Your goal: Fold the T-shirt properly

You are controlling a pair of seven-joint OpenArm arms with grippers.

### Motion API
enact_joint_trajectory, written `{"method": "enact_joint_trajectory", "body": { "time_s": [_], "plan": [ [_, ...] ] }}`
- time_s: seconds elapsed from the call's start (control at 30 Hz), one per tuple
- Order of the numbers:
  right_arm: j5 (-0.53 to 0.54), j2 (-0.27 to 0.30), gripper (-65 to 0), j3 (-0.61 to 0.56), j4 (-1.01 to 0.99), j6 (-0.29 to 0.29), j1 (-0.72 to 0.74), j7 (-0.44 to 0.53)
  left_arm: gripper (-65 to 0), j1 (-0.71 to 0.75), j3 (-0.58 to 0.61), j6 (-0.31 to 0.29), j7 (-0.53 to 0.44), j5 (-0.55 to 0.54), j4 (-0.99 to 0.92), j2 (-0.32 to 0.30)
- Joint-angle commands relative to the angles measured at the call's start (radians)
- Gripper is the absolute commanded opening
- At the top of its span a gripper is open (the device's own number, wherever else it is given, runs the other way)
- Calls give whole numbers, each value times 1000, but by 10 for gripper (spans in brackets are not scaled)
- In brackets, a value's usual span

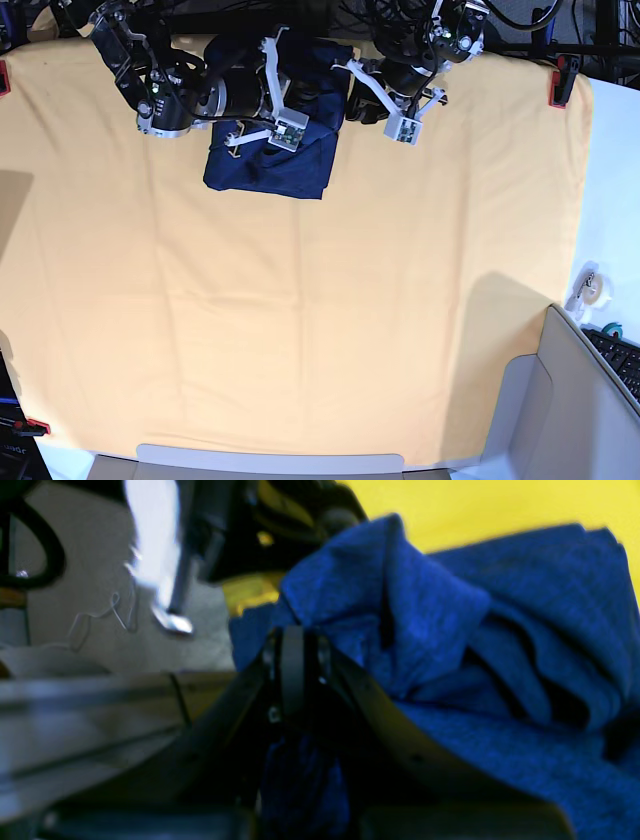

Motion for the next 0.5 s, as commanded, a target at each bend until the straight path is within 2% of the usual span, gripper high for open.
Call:
{"method": "enact_joint_trajectory", "body": {
  "time_s": [0.0,0.3,0.47],
  "plan": [
    [24,3,-437,6,18,3,15,20,-513,8,0,7,28,6,3,-2],
    [22,-3,-433,8,18,5,30,21,-513,8,2,7,28,6,3,-2],
    [19,-35,-433,8,16,5,44,21,-513,8,-1,7,28,6,3,-2]
  ]
}}
